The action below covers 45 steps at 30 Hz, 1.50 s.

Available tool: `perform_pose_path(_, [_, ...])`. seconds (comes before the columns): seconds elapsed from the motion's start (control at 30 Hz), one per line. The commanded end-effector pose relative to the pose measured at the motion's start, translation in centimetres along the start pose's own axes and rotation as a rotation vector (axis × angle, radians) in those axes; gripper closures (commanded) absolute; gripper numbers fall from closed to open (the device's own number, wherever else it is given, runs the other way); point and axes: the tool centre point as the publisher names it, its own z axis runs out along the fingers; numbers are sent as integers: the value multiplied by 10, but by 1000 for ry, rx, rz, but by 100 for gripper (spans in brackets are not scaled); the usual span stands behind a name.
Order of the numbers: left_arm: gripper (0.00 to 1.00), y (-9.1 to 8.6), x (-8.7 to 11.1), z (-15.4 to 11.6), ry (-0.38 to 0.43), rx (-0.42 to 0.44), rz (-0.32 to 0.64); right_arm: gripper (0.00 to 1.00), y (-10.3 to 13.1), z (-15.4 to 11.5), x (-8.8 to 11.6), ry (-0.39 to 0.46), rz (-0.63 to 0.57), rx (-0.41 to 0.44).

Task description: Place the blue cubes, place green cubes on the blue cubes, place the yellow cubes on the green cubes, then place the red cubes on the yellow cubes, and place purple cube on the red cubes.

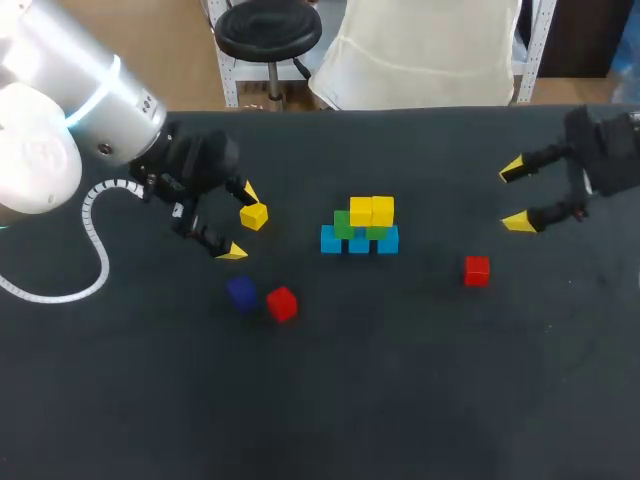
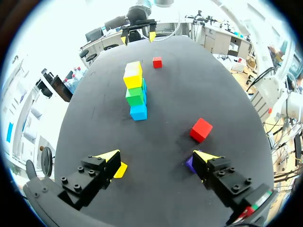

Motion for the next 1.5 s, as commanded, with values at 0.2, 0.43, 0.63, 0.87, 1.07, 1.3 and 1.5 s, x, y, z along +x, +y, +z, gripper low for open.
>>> perform_pose_path(0.2, [0,0,1,0,-3,-1,3,0,-1,-15,9,-23,23,14])
perform_pose_path(0.43, [0,0,1,0,-3,-1,3,0,-3,-15,10,-17,29,4])
perform_pose_path(0.63, [0,0,1,0,-3,-1,3,0,-3,-15,10,-17,29,4])
perform_pose_path(0.87, [0,13,4,-20,63,-25,108,0,-3,-15,10,-17,29,4])
perform_pose_path(1.07, [0,35,9,-33,130,-20,171,0,-3,-15,10,-17,29,4])
perform_pose_path(1.3, [0,56,17,-21,187,25,202,0,-3,-15,10,-17,29,4])
perform_pose_path(1.5, [0,68,26,5,211,89,229,0,-3,-15,10,-17,29,4])
